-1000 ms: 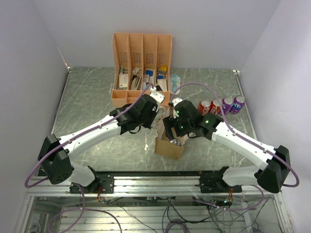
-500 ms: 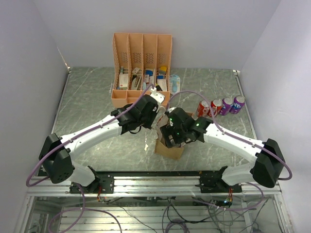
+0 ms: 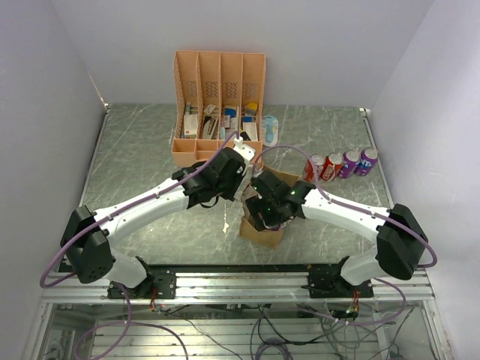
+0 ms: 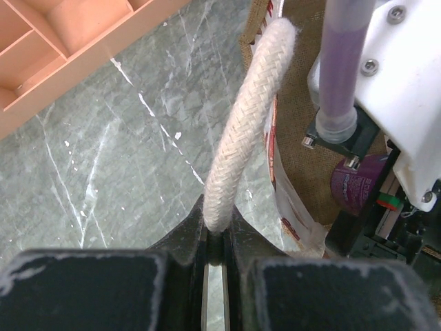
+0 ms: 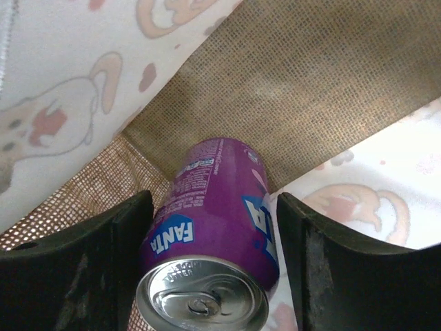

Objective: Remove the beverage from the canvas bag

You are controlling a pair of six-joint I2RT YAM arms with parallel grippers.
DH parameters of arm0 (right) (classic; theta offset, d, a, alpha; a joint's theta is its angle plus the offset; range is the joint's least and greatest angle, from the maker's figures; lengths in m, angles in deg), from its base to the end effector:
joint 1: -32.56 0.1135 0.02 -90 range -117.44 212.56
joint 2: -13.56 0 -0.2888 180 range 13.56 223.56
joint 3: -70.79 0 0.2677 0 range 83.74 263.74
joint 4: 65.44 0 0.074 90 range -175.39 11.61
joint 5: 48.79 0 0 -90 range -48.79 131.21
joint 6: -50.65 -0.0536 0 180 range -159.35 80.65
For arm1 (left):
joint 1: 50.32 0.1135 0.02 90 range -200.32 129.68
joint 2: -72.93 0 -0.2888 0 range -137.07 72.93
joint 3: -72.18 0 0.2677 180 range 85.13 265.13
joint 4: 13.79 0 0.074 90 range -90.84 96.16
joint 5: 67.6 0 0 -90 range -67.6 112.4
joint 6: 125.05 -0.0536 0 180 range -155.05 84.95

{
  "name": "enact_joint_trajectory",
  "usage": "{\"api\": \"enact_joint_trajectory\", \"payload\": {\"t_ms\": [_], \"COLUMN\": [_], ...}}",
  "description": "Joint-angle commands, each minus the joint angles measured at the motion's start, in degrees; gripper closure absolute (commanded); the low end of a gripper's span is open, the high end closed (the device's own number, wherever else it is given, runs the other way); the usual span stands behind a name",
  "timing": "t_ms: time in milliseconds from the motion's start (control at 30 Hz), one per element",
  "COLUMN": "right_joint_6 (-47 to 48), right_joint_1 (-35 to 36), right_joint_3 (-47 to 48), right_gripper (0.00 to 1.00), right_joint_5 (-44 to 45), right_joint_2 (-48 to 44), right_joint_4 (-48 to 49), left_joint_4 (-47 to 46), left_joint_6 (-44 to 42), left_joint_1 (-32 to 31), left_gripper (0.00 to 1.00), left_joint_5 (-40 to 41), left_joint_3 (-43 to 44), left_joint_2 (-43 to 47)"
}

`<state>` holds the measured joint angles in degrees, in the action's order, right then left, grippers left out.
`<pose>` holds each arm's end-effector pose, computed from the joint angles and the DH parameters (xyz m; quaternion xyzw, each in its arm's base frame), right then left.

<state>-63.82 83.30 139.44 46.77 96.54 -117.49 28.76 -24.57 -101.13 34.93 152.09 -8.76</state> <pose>0.1908 0.2252 0.2172 -0.2125 0.9544 0.0871 0.1909 0.2215 -0.2532 0.3027 0.2761 0.8746 -0.1101 0.3832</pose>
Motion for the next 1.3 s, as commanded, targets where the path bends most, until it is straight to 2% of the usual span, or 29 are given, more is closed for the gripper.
{"api": "enact_joint_trajectory", "payload": {"t_ms": [0, 100, 267, 300, 400, 600, 833, 1267], "right_joint_6": [0.27, -0.04, -0.19, -0.17, -0.67, -1.82, -3.05, -3.49], "right_joint_1": [0.79, 0.83, 0.85, 0.85, 0.85, 0.77, -1.63, -12.24], "right_joint_3": [-1.69, -1.53, -0.35, -0.05, 0.95, 3.36, 3.90, 2.37], "right_gripper": [0.36, 0.51, 0.56, 0.59, 0.76, 0.90, 0.97, 0.99], "right_joint_5": [0.69, 0.55, 0.25, 0.36, 1.18, 3.47, 1.91, -14.26], "right_joint_2": [1.45, 1.20, -0.48, -0.98, -2.39, -4.80, -5.85, -10.84], "right_joint_4": [-7.14, -7.31, -7.42, -7.33, -7.11, -4.49, -0.28, 6.57], "left_joint_4": [0.66, 0.65, 0.71, 0.72, 0.76, 0.82, 0.81, 0.81], "left_joint_6": [-0.62, -0.57, -0.57, -0.55, -0.55, -0.58, -0.64, -0.76], "left_joint_1": [-0.14, -0.15, -0.09, -0.14, -0.16, -0.24, -0.24, -0.32], "left_gripper": [0.93, 0.93, 0.93, 0.93, 0.93, 0.93, 0.93, 0.93], "left_joint_5": [0.96, 0.85, 0.83, 0.91, 0.97, 1.10, 1.17, 0.99], "left_joint_3": [1.21, 1.24, 1.25, 1.23, 1.24, 1.24, 1.31, 1.42], "left_joint_2": [-0.81, -0.79, -0.92, -0.85, -0.91, -1.03, -0.94, -0.67]}}
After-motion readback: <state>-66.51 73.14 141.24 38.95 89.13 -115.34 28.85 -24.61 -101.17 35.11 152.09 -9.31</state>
